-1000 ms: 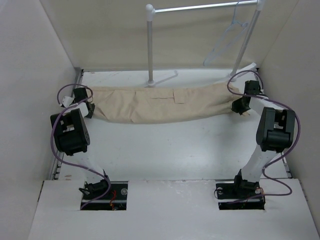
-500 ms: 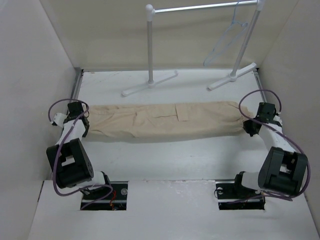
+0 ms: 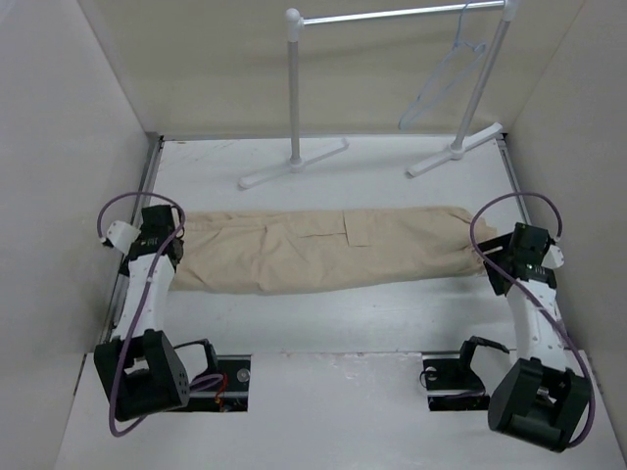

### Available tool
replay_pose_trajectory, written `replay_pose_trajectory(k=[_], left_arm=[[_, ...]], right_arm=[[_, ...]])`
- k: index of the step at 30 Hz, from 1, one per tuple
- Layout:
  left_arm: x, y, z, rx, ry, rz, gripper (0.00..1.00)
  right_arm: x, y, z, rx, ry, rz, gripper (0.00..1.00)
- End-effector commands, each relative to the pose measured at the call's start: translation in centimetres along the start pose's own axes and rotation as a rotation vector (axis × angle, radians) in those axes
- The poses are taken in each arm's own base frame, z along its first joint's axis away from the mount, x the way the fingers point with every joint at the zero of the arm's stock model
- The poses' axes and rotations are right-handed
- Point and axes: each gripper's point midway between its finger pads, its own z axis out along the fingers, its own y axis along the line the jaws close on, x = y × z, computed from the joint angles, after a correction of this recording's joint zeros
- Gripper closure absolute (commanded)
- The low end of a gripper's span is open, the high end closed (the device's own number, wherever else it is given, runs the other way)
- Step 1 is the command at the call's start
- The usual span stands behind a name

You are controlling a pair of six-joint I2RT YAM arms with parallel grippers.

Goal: Place the trousers on the hanger
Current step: Fold the trousers at the center of the board.

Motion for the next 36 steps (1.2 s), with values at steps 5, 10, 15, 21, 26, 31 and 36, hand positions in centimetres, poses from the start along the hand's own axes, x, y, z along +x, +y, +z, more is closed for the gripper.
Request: replay_pose_trajectory(k=[5, 10, 15, 21, 26, 31, 36], left_arm=[[1.4, -7.8, -5.9, 0.286, -0.019, 0.109, 0.31], [4.0, -10.5, -7.7, 0.403, -0.004, 0.171, 0.31], [5.0, -11.0, -7.8, 0.427, 0.021, 0.181, 0.31], [5.5, -10.5, -8.8, 0.467, 0.028, 0.195, 0.31], [6.9, -10.5, -11.2, 0.525, 0.048, 0.258, 0.31], [7.5, -11.9, -15.5, 0.611, 0.049, 0.326, 0.26], [7.6, -13.3, -18.8, 0.699, 0.059, 0.342, 0.21]], right_arm=[[-1.7, 2.3, 3.5, 0.004, 0.023, 0.024, 0.17], [-1.0, 3.0, 6.8, 0.031, 0.083, 0.035, 0.23], [0.8, 4.2, 9.1, 0.033, 0.161, 0.096, 0.54], [-6.2, 6.7, 4.8, -0.015, -0.058, 0.139, 0.95], [-12.8, 9.7, -4.5, -0.133, -0.302, 0.123, 0.96], [-15.7, 12.0, -12.6, -0.277, -0.448, 0.043, 0.94], [-13.2, 18.2, -18.0, -0.498, -0.404, -0.166, 0.91]])
